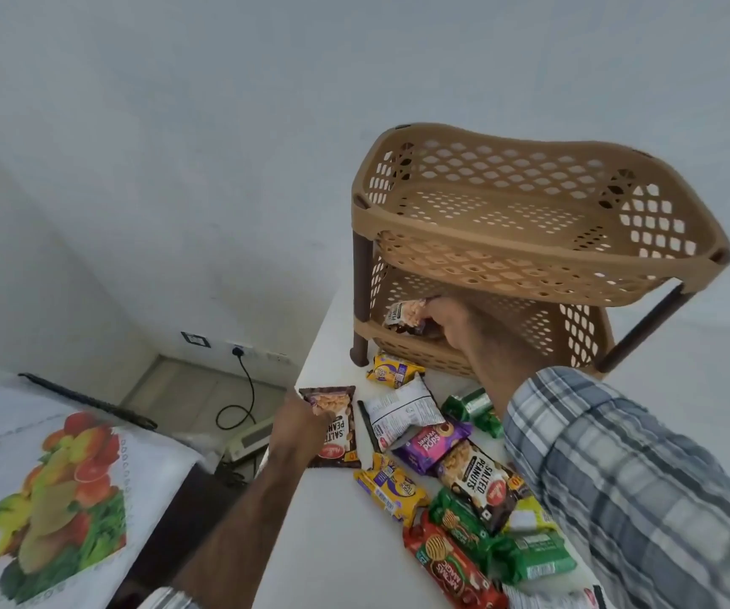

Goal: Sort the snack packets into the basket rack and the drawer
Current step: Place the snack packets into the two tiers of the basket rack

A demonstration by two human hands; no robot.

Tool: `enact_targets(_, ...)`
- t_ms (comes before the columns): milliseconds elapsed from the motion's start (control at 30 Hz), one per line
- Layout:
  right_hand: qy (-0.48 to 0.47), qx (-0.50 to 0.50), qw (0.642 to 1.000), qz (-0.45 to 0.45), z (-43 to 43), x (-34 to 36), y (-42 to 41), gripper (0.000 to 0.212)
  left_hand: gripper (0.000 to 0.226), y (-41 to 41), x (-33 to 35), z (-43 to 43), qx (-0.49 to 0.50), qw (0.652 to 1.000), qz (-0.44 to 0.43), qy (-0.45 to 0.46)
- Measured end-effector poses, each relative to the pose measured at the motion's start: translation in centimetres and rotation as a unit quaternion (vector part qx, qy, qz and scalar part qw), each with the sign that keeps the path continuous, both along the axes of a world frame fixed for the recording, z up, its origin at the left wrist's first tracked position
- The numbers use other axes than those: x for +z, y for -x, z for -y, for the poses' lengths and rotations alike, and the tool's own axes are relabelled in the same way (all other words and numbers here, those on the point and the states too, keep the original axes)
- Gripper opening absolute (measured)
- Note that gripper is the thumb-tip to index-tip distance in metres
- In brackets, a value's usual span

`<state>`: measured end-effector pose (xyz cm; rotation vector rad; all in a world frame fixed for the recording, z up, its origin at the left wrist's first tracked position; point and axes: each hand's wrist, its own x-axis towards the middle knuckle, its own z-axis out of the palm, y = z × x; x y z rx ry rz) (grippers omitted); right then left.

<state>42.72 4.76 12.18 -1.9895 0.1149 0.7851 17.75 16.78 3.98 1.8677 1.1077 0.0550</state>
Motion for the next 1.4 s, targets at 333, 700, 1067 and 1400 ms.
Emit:
enact_targets(333,0.165,0.127,0.903,0.375,1.7,1.6,4.2,0.019,0.009,-0.1,1.1,0.3,0.003,0.996,0.035,0.082)
enact_targets(700,-0.101,0.125,0.965,0.206,5.3,3.4,16.7,0.052,0.024,-0.4,7.0,1.8,0.093,0.869,0.329,0.358)
enact_targets(1067,-0.228,-0.030,0.953,0.196,7.4,12.8,16.9,0.018,0.053,-2.4,12.2,6.2,0.016,0.787,0.488,0.377)
enact_targets(1400,-0.175,-0.022,0.936,0.305,6.8,25.5,5.1,0.015,0.047,-1.9,1.9,4.9,-0.210,0.972,0.039,-0.102)
